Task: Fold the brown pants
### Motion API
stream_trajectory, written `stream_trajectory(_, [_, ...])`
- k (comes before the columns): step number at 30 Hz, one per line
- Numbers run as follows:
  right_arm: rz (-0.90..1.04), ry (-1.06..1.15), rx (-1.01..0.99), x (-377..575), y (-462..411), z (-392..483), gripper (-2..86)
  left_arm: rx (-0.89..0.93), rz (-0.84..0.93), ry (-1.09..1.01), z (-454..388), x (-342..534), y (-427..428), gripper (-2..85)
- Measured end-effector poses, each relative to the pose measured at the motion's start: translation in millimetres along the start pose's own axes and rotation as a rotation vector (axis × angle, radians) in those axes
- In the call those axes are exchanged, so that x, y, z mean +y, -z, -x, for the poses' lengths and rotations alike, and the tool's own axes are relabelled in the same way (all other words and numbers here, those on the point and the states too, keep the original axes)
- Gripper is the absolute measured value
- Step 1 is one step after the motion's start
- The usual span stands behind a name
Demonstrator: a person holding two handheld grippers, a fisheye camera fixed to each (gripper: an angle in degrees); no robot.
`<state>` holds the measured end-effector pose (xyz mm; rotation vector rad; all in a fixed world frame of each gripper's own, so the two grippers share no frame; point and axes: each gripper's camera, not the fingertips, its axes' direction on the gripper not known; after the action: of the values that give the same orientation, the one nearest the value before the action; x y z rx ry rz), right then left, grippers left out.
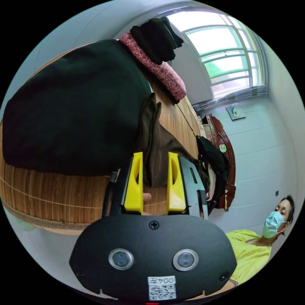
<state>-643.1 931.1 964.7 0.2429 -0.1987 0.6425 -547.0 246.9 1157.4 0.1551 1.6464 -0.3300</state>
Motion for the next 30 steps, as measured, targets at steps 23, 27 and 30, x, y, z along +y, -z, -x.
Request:
stream_trajectory(23, [-0.004, -0.019, -0.02, 7, -1, -12, -0.8, -0.161, 0.041, -0.208, -27, -4, -29, 3.2])
stream_trajectory(27, [-0.005, -0.023, -0.026, 8, -2, -13, -0.8, -0.244, 0.034, -0.249, -40, 6, -40, 2.2])
stream_trajectory(30, [-0.005, -0.024, -0.029, 8, -3, -14, -0.8, -0.333, 0.02, -0.327, -57, 15, -47, 2.0])
